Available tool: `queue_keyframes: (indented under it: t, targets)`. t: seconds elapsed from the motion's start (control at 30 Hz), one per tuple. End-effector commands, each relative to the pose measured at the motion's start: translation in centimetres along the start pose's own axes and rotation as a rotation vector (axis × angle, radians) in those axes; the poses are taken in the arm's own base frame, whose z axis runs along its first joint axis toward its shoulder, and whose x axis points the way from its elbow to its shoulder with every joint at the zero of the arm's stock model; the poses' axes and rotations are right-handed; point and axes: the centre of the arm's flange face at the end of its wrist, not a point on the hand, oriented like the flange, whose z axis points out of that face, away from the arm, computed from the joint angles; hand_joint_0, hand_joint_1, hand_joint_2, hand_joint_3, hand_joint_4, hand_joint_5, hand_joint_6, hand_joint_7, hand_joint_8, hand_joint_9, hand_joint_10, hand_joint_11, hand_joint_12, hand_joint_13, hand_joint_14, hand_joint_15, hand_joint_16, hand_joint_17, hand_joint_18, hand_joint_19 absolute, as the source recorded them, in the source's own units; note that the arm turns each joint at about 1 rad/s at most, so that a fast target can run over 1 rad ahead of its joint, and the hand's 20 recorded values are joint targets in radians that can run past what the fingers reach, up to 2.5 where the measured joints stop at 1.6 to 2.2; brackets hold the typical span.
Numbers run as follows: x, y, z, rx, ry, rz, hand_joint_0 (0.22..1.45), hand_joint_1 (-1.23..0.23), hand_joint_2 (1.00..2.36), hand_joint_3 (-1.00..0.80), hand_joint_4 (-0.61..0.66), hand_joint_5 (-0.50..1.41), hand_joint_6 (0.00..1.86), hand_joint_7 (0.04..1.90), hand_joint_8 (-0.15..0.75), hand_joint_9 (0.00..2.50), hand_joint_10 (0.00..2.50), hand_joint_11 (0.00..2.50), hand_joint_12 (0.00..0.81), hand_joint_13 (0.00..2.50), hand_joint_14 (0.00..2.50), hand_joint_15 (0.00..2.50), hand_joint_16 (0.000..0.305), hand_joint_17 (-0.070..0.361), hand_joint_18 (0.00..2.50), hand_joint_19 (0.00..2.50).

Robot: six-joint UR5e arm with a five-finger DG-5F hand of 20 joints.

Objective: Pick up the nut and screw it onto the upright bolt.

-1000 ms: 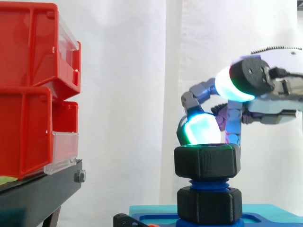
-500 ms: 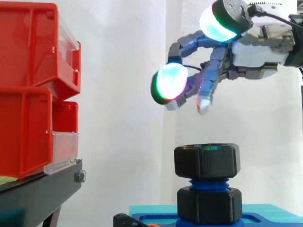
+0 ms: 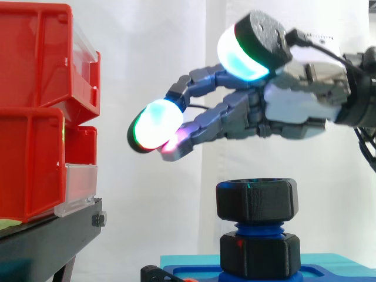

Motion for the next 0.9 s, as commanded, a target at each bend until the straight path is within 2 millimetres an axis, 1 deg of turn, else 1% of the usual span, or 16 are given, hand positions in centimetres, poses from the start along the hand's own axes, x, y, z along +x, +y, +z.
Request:
queue_keyframes:
  t: [0.0, 0.03, 0.13, 0.17, 0.23, 0.4, 0.6, 0.77, 0.8, 0.87]
  targets:
    - [1.8, -0.2, -0.5, 0.008, 0.03, 0.004, 0.4, -0.27, 1.0, -0.5, 0.09, -0.18, 0.5, 0.67, 0.21, 0.24, 0.0, 0.0, 0.382, 0.0, 0.0, 0.0, 0.064, 0.143, 0.0, 0.0]
    - [1.8, -0.1, -0.6, 0.009, 0.032, 0.004, 0.39, -0.29, 1.0, -0.5, 0.08, -0.2, 0.5, 0.64, 0.201, 0.1, 0.0, 0.0, 0.386, 0.0, 0.0, 0.0, 0.065, 0.147, 0.0, 0.0]
    - [2.2, 0.2, -0.6, 0.012, 0.049, 0.004, 0.39, -0.3, 1.0, -0.5, 0.07, -0.22, 0.5, 0.62, 0.197, 0.04, 0.0, 0.0, 0.386, 0.0, 0.0, 0.0, 0.065, 0.147, 0.0, 0.0]
    - [2.4, 0.4, -0.7, 0.011, 0.053, 0.004, 0.39, -0.28, 1.0, -0.5, 0.07, -0.23, 0.5, 0.63, 0.195, 0.0, 0.0, 0.0, 0.383, 0.0, 0.0, 0.0, 0.065, 0.146, 0.0, 0.0]
    - [3.0, 0.9, -0.7, 0.008, 0.068, 0.002, 0.39, -0.29, 1.0, -0.5, 0.07, -0.23, 0.5, 0.63, 0.195, 0.0, 0.0, 0.0, 0.384, 0.0, 0.0, 0.0, 0.065, 0.147, 0.0, 0.0]
    - [3.3, 1.5, -0.6, 0.001, 0.071, 0.001, 0.39, -0.31, 1.0, -0.5, 0.08, -0.24, 0.5, 0.64, 0.2, 0.0, 0.0, 0.0, 0.386, 0.0, 0.0, 0.0, 0.066, 0.148, 0.0, 0.0]
    - [3.8, 1.9, -0.7, 0.006, 0.092, 0.0, 0.4, -0.31, 1.0, -0.5, 0.09, -0.23, 0.5, 0.64, 0.201, 0.01, 0.0, 0.0, 0.388, 0.0, 0.0, 0.0, 0.066, 0.147, 0.0, 0.0]
    - [4.4, 2.2, -1.0, 0.022, 0.12, -0.003, 0.4, -0.31, 1.0, -0.5, 0.1, -0.22, 0.5, 0.68, 0.208, 0.02, 0.0, 0.0, 0.389, 0.0, 0.0, 0.0, 0.065, 0.147, 0.0, 0.0]
    - [4.4, 2.1, -1.1, 0.028, 0.125, -0.004, 0.4, -0.34, 1.0, -0.5, 0.11, -0.22, 0.5, 0.68, 0.215, 0.06, 0.0, 0.0, 0.393, 0.0, 0.0, 0.0, 0.065, 0.147, 0.0, 0.0]
    - [4.5, 2.2, -1.1, 0.03, 0.131, -0.004, 0.4, -0.34, 1.0, -0.5, 0.12, -0.21, 0.5, 0.7, 0.219, 0.08, 0.0, 0.0, 0.393, 0.0, 0.0, 0.0, 0.065, 0.147, 0.0, 0.0]
